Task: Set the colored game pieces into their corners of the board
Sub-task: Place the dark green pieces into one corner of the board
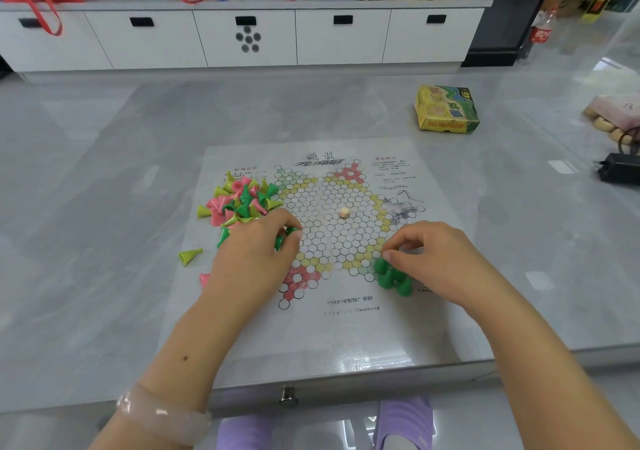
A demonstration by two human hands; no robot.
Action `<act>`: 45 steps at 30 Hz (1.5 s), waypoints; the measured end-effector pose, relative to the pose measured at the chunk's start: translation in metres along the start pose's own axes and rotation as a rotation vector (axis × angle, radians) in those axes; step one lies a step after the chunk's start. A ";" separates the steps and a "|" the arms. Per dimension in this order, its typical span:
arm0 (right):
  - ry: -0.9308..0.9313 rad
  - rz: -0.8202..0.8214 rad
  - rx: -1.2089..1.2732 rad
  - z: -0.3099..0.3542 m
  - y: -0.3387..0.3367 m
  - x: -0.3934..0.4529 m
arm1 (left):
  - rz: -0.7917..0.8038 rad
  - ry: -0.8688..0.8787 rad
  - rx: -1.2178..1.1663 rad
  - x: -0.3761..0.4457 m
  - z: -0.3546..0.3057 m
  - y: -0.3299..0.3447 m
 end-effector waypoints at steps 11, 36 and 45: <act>-0.127 -0.181 0.110 0.017 -0.021 -0.004 | 0.063 -0.162 -0.356 -0.003 0.005 0.011; -0.411 -0.190 0.297 0.076 -0.021 -0.024 | 0.111 -0.353 -0.686 -0.011 0.015 0.018; -0.204 -0.276 0.407 0.042 -0.035 -0.015 | -0.127 -0.325 0.142 0.008 0.086 -0.051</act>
Point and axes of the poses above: each hand's wrist, its own x-axis towards the middle knuckle, its own y-axis out of the palm, z = x × y, the point moved 10 cm from there along x, towards the middle knuckle, and after that the axes turned 9 degrees about -x, right-handed, at the moved point
